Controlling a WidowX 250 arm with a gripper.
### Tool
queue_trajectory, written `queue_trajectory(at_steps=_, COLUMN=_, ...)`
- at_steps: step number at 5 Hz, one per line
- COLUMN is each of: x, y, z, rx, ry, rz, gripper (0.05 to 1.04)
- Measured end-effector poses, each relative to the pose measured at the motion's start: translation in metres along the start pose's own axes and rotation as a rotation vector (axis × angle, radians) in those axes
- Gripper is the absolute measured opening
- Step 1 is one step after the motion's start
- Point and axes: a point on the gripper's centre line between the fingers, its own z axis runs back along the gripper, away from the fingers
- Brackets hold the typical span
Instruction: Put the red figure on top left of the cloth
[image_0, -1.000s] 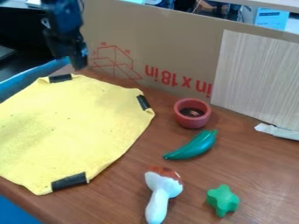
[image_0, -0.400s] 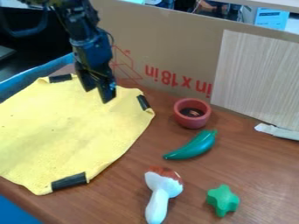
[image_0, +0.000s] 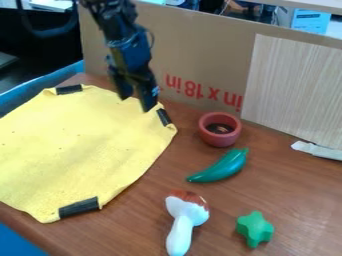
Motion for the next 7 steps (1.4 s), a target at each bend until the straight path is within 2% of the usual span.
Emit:
queue_trajectory(at_steps=2, x=0.032, y=-0.010, z=-0.014, rx=0.004, ry=-0.027, rz=0.042, gripper=1.000)
queue_trajectory(at_steps=3, x=0.039, y=-0.018, z=-0.026, rx=0.004, ry=-0.019, rz=0.044, gripper=1.000)
queue_trajectory(at_steps=5, x=0.060, y=-0.060, z=-0.037, rx=0.003, ry=-0.066, rz=-0.022, gripper=1.000)
queue_trajectory(at_steps=6, x=0.062, y=-0.073, z=-0.044, rx=0.002, ry=-0.061, rz=-0.030, gripper=1.000)
queue_trajectory(at_steps=7, x=0.062, y=-0.076, z=-0.059, rx=0.015, ry=-0.037, rz=-0.031, gripper=1.000)
